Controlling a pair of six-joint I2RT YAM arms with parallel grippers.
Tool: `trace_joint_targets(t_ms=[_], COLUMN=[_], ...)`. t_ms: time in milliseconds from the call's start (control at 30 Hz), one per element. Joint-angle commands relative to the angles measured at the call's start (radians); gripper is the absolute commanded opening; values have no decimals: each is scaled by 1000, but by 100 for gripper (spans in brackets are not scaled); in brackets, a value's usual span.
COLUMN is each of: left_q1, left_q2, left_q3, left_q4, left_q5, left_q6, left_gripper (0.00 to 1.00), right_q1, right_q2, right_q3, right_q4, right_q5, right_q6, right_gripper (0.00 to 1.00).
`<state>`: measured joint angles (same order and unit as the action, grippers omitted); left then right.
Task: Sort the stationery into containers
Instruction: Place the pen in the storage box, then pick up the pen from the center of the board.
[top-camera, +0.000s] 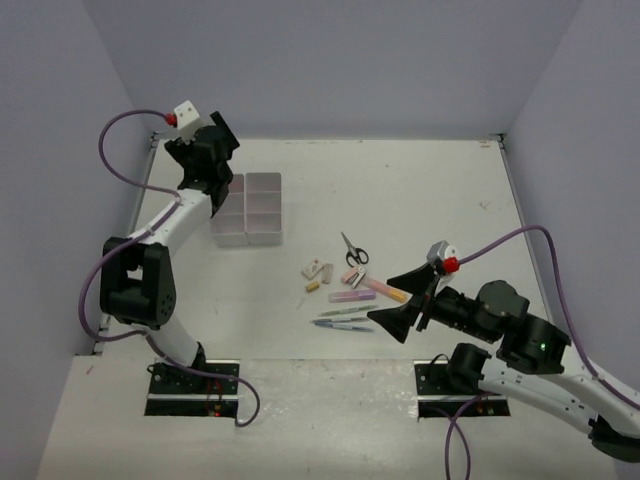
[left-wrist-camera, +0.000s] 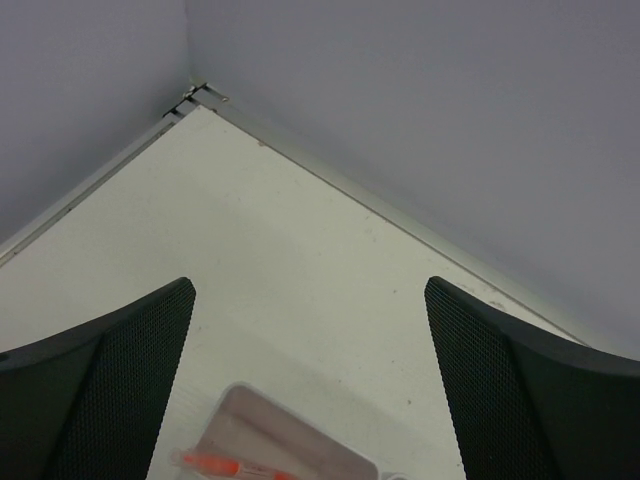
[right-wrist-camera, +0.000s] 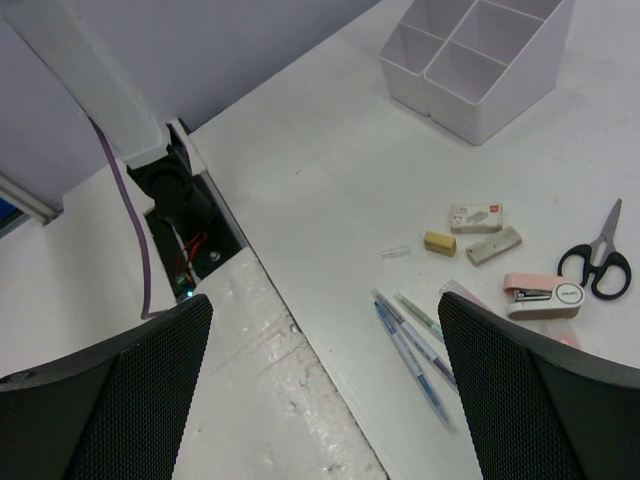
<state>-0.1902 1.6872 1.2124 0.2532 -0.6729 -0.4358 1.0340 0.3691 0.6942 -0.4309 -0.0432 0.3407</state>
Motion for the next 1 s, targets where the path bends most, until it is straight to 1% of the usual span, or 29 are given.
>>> trace_joint_targets(t_ms=[0, 33, 67, 100, 133, 167, 233, 267, 300, 333, 400, 500, 567, 633, 733, 767, 867, 967], left_q1=[2, 3, 3, 3, 3, 3, 1, 1, 1, 1, 1, 1, 1, 1, 1, 1, 1, 1], left_q2=[-165, -209, -262, -270, -321, -356, -412, -446, -513, -550, -666, -805, -894, -931, -985, -997, -1015, -1013], left_q3=[104, 102, 95, 85, 70, 46, -5, -11, -70, -98, -149, -185, -188, -210, -281, -323, -387, -436], left_q4=[-247, -280, -322, -352, -414, -473, -579, -583, -611, -637, -727, -815, -849, -855, -820, -803, -754, -730], left_q5=[71, 137, 232, 245, 371, 449, 561, 606, 670, 693, 680, 678, 679, 679, 683, 705, 738, 719], left_q6=[-130, -147, -159, -161, -172, -175, -173, -158, -109, -87, -51, 0, 63, 99, 102, 100, 88, 79], left_gripper=[100, 100, 100, 100, 100, 100, 100, 100, 100, 100, 100, 100, 100, 100, 100, 100, 100, 100], right_q1=[3, 3, 2, 1, 3, 3, 3, 3, 1, 1, 1, 1, 0, -2, -3, -2, -2, -1], right_q2=[99, 137, 185, 192, 235, 275, 345, 349, 387, 410, 490, 621, 688, 729, 785, 794, 822, 869], right_q3=[56, 65, 77, 79, 91, 104, 129, 131, 150, 180, 244, 320, 351, 379, 404, 405, 410, 413], right_q4=[24, 25, 26, 27, 30, 30, 31, 29, 16, -14, -73, -195, -243, -285, -315, -325, -355, -407], right_q5=[38, 40, 40, 40, 40, 38, 31, 32, 37, 38, 34, 64, 149, 180, 194, 181, 157, 127], right_q6=[12, 17, 22, 23, 25, 22, 10, 4, -3, -19, -61, -98, -113, -132, -139, -151, -197, -262], right_gripper=[99, 99, 99, 99, 99, 99, 99, 99, 99, 98, 88, 73, 60, 56, 52, 51, 50, 48])
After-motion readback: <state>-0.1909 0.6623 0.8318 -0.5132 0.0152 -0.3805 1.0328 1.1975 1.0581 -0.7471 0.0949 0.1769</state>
